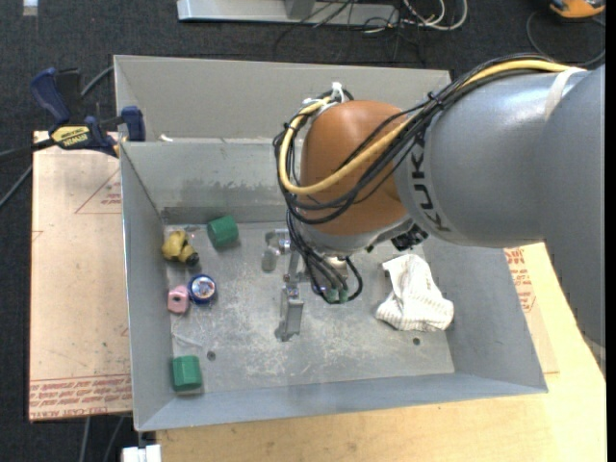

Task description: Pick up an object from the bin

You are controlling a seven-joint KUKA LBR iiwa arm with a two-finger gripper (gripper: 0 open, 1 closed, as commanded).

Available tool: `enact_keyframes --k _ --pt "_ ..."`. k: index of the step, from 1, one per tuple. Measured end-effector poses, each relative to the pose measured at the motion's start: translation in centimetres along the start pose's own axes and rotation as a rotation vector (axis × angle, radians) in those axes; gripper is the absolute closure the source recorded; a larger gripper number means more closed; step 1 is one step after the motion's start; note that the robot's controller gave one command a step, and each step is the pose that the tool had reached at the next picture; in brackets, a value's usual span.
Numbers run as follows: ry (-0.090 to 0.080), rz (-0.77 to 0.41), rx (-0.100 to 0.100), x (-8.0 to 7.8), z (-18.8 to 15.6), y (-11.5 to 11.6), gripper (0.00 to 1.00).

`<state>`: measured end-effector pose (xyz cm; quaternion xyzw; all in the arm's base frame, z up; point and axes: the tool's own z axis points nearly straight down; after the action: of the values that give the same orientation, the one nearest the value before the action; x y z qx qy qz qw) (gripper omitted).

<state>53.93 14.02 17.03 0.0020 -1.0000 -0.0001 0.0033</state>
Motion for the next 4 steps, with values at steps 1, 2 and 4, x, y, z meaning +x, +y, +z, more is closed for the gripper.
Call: enact_keyframes --k 1,2,4 --pt "-0.007 0.005 -0.001 -0.2 -0.5 -0.1 0.00" --pt "-0.008 -0.155 -0.003 -3.7 8.5 6.2 0.00" --pt "-0.010 -0.157 -0.004 -4.1 7.1 9.4 0.00"
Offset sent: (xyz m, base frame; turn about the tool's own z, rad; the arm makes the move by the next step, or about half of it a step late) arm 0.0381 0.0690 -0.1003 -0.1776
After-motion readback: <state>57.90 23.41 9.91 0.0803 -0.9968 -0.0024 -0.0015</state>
